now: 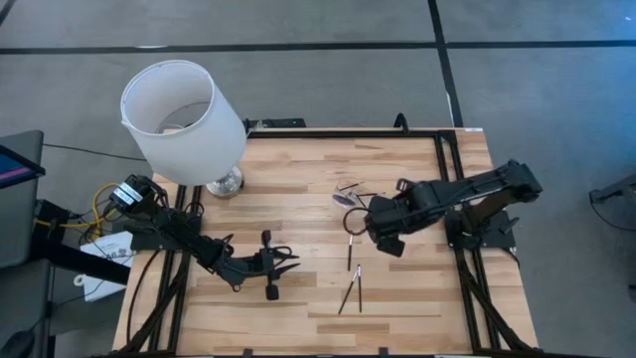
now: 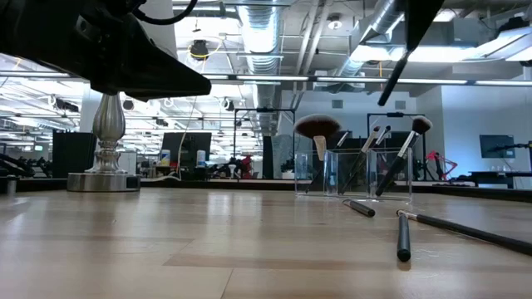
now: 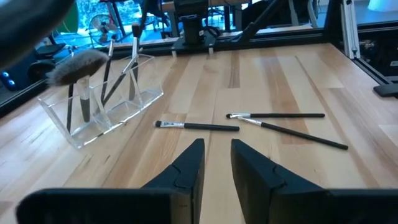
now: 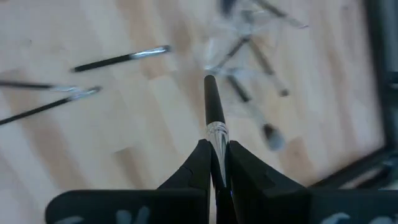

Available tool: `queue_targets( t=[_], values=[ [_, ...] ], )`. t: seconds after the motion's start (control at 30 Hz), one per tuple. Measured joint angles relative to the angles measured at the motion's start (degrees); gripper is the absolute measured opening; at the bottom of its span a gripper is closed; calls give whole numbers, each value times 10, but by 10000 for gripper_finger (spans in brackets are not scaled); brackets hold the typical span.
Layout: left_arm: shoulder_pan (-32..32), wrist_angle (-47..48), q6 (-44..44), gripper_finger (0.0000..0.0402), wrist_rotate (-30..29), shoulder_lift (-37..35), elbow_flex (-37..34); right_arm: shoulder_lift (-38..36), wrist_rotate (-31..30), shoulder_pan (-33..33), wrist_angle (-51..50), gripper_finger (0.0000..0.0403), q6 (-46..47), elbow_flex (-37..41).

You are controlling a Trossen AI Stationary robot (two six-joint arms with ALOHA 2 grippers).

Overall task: Put items in baskets/containers
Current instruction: Put the black foundation brush into the transparent organizer

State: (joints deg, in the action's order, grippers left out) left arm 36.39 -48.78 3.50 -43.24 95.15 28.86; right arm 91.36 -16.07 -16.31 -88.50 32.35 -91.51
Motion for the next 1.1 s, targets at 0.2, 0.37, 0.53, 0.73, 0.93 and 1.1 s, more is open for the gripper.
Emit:
queue_targets(
  t=[0.2, 0.37, 0.53, 0.73, 0.93, 1.1],
  values=[
    [-2, 2, 19, 76, 0, 0, 0, 50, -21, 53, -17, 27, -12, 17],
    [-2, 2, 19, 76, 3, 0, 0, 103, -12, 88, -11, 21, -29, 18],
    [-1, 3, 19, 76, 3, 0, 0, 154, 25, 114, -8, 25, -63, 19],
    [-1, 3, 19, 76, 3, 0, 0, 204, 24, 123, -14, 70, -60, 18],
    [-1, 3, 19, 76, 3, 0, 0, 214, 47, 126, -15, 124, -57, 18],
    [-1, 3, 19, 76, 3, 0, 0, 190, 71, 113, -15, 161, -54, -3]
  ],
)
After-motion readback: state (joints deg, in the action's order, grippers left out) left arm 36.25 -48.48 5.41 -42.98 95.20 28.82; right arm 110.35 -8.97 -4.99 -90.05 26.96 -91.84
